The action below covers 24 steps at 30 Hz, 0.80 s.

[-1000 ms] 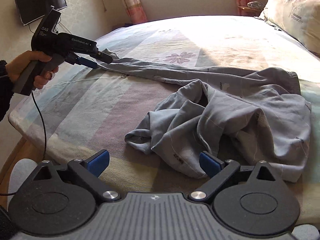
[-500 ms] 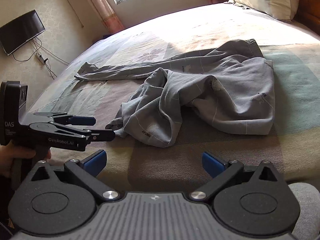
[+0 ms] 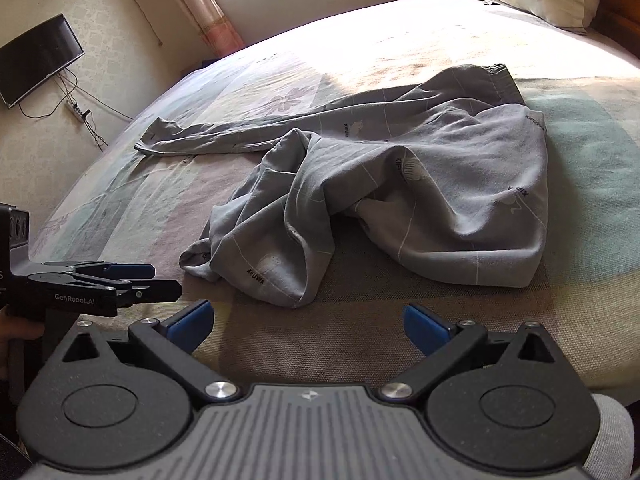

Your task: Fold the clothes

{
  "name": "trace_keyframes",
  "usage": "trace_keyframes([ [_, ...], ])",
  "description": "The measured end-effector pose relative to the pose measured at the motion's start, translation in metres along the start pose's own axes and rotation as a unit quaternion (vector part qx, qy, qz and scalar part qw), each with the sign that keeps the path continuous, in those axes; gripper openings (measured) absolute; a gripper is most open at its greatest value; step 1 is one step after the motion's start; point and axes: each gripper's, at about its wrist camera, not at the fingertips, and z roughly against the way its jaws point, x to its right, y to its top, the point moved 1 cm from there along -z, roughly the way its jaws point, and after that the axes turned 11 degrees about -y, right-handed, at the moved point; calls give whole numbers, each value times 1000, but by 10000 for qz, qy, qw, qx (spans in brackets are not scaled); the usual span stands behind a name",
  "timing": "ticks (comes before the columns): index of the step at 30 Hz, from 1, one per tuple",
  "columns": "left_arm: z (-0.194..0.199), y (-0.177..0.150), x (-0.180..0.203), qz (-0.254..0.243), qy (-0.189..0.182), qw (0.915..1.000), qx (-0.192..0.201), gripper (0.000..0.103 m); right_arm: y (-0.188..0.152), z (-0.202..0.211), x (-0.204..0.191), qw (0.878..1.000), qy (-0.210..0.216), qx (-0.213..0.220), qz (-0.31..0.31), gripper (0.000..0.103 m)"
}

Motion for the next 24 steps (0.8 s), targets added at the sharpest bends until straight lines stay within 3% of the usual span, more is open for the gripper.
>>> trace_keyframes([
  [7,-26,66,-4,-403,-303,9985,191,97,69,-5,5,9973,2,449,581,98],
  [9,-42,92,-9,-583,-344,9975,189,97,97,-14,7,9955,-71,539,782,78],
  [11,-59,114,-12,-760,-342,9964,168,97,128,-28,9,9930,-164,591,1006,68],
  [13,-71,133,-21,-887,-400,9950,205,97,157,-49,11,9912,-272,570,1160,51],
  [15,-79,144,-33,-955,-421,9942,269,97,181,-75,12,9904,-369,448,1257,20],
  [16,-82,145,-39,-962,-434,9941,254,97,192,-89,12,9898,-417,388,1303,13],
  [20,-93,135,-62,-969,-525,9938,126,97,221,-145,6,9898,-471,112,1341,11],
  [24,-95,111,-78,-1114,-656,9913,238,97,229,-188,-10,9823,-778,-126,1699,11],
])
